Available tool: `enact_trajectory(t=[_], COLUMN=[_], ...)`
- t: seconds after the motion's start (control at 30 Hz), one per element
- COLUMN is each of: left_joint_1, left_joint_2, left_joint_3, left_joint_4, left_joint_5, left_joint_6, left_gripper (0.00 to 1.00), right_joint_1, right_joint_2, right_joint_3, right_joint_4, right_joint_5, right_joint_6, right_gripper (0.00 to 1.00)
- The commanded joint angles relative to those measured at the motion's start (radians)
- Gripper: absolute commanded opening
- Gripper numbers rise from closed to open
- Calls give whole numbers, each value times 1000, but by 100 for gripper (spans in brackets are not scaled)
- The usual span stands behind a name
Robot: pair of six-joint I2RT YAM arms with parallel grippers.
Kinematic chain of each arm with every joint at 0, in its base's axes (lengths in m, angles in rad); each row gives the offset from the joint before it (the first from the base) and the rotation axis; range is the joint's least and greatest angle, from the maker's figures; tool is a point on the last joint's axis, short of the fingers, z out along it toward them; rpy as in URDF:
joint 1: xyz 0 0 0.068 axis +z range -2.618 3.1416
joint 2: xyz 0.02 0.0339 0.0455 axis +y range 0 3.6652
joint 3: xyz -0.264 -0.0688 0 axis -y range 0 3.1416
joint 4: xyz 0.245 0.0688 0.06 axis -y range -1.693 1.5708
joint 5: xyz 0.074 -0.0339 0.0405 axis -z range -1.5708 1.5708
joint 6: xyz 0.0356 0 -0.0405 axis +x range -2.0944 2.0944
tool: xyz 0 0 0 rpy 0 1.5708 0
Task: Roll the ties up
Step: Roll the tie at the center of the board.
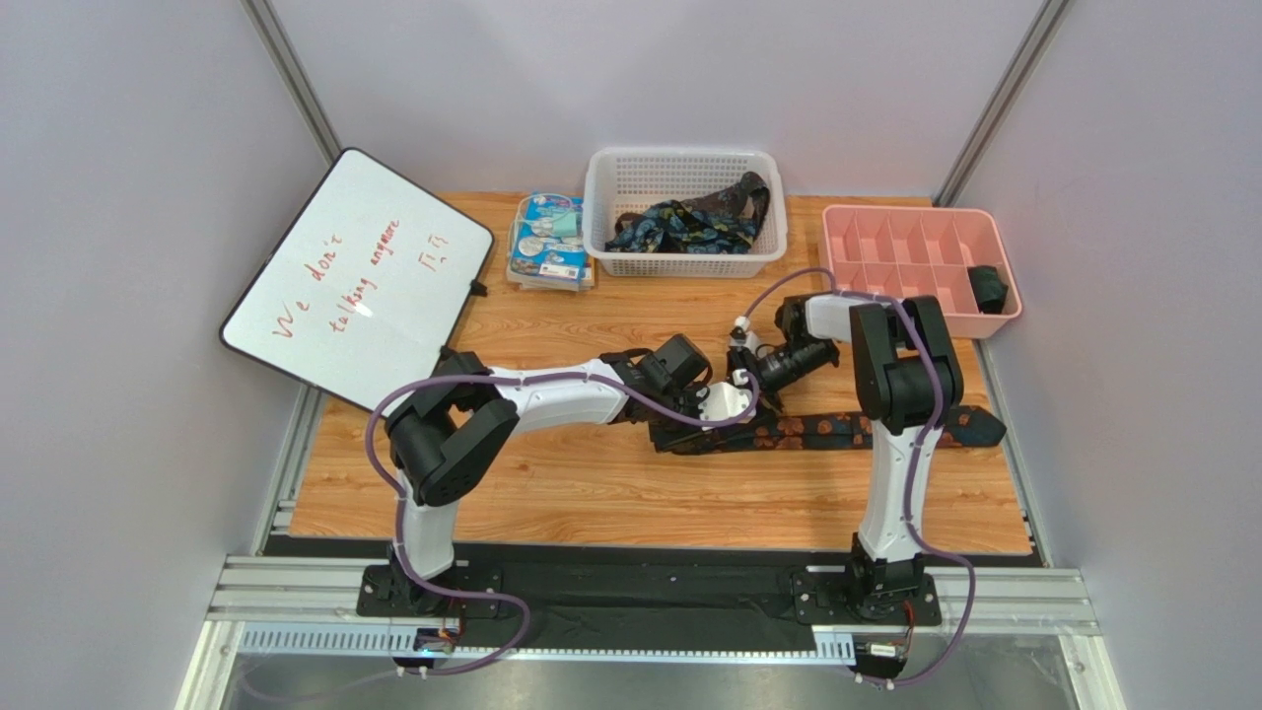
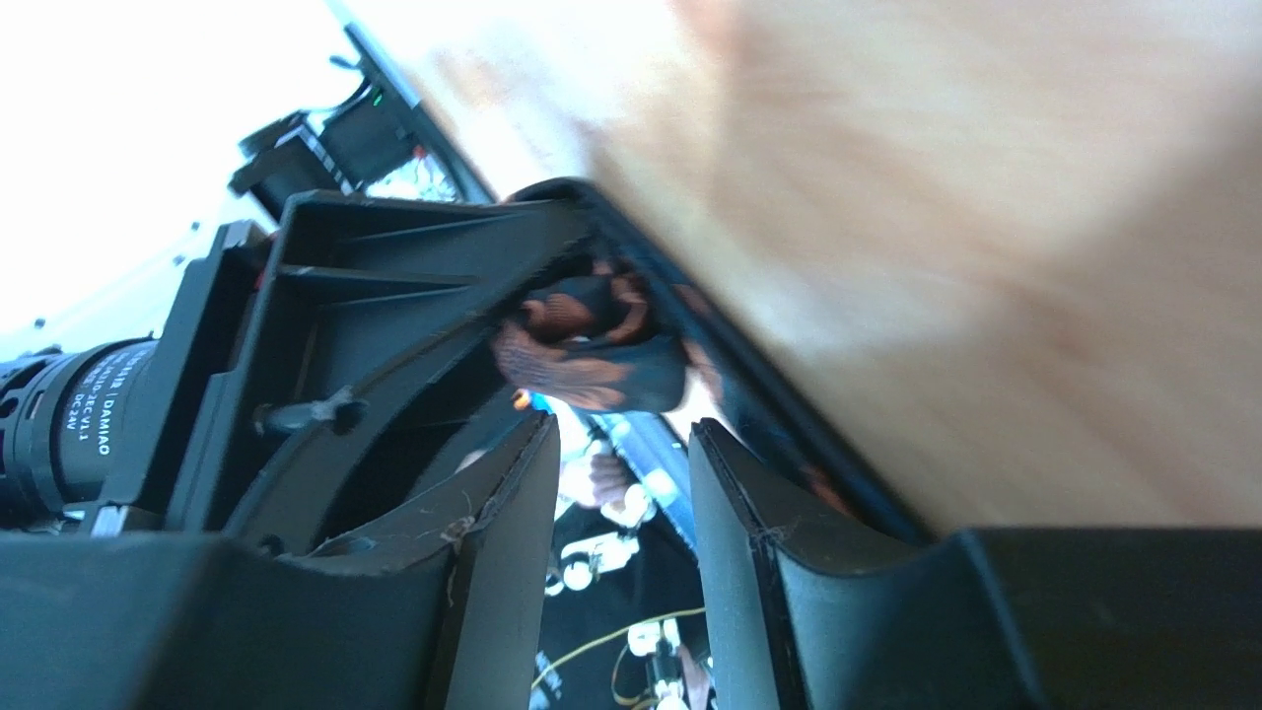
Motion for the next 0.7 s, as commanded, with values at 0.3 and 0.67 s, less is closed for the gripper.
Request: enact_trajectory(t=[0.3,0.67], left_joint_1=[-5,88], left_joint_2=[56,-67], left_joint_3=[10,-120], left_joint_4=[-152,1], left_joint_5=[-4,138], left_joint_6=[-1,2], left_gripper=[36,57], right_joint_1=[106,55], right_joint_2=[-3,52], right_joint_3=[-43,-67], right_joint_4=[68,125], right_joint_5=[14,149], right_joint_6=[18,90], right_gripper=[25,0])
